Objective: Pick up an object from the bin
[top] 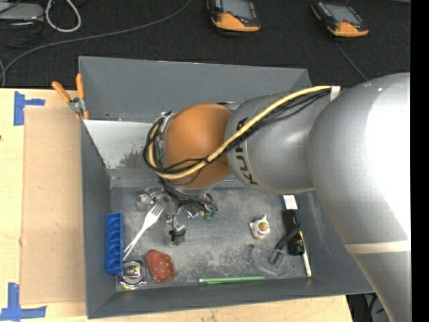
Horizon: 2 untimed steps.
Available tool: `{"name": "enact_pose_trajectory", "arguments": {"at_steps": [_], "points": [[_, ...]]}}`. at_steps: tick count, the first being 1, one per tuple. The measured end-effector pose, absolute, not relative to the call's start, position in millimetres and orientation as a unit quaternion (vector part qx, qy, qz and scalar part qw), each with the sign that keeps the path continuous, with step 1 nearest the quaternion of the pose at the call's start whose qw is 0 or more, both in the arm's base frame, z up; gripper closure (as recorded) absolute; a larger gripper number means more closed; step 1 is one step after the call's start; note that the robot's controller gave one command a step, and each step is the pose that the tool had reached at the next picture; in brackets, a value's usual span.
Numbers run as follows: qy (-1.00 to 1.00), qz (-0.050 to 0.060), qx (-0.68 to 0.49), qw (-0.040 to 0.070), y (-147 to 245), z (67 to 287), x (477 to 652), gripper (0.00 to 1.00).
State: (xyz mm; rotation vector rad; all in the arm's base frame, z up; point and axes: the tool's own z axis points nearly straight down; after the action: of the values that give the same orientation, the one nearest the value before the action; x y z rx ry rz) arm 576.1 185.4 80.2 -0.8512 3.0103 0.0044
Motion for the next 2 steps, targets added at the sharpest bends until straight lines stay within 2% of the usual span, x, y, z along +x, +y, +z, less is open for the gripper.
{"name": "enact_pose_trajectory", "arguments": {"at_steps": [1,2], "points": [[0.836,0.002,-0.548,0.002,188.9,71.0,473.6,1.0],[0.837,0.002,-0.547,0.002,188.8,71.3,474.0,1.0]]}}
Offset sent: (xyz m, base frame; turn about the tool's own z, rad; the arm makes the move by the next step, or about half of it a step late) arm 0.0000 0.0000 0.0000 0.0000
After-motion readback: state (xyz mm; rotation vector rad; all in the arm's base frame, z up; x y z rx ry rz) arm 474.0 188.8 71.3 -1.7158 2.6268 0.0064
